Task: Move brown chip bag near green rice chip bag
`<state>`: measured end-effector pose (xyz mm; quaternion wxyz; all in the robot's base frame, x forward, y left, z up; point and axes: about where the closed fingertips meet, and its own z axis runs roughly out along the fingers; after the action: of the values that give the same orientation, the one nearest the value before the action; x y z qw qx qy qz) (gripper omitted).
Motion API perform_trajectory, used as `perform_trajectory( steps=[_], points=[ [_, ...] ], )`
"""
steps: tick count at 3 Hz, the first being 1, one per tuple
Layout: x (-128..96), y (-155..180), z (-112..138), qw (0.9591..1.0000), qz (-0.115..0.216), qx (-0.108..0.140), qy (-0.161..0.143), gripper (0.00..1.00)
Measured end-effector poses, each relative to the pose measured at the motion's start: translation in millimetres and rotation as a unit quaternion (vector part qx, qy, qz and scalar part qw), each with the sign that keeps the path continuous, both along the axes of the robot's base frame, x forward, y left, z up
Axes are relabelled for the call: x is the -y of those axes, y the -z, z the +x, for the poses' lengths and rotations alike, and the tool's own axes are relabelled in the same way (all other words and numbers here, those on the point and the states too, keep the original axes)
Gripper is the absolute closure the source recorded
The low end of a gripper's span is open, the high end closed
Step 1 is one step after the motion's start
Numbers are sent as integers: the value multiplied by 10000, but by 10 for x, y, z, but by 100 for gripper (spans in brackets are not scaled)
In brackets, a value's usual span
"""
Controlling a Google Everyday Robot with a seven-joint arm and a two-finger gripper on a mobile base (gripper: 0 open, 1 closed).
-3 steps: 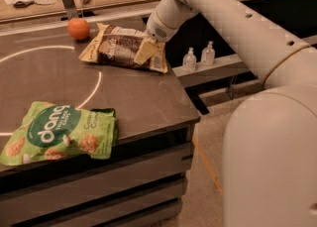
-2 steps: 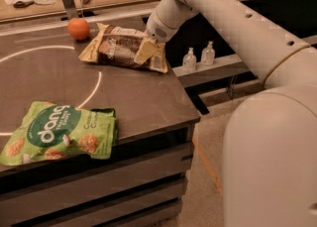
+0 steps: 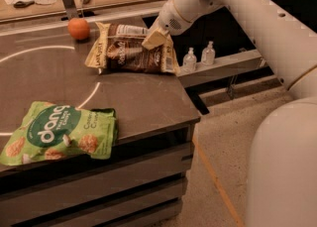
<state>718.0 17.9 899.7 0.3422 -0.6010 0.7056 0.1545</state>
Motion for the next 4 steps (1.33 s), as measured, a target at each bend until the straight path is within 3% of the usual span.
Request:
perform_trajectory(
  steps=[2,4],
  points=[
    [-48,-277,-215,9974,613,-18,-382,100],
    [-321,-512,-560,9929,869,-164,-791,100]
  ],
)
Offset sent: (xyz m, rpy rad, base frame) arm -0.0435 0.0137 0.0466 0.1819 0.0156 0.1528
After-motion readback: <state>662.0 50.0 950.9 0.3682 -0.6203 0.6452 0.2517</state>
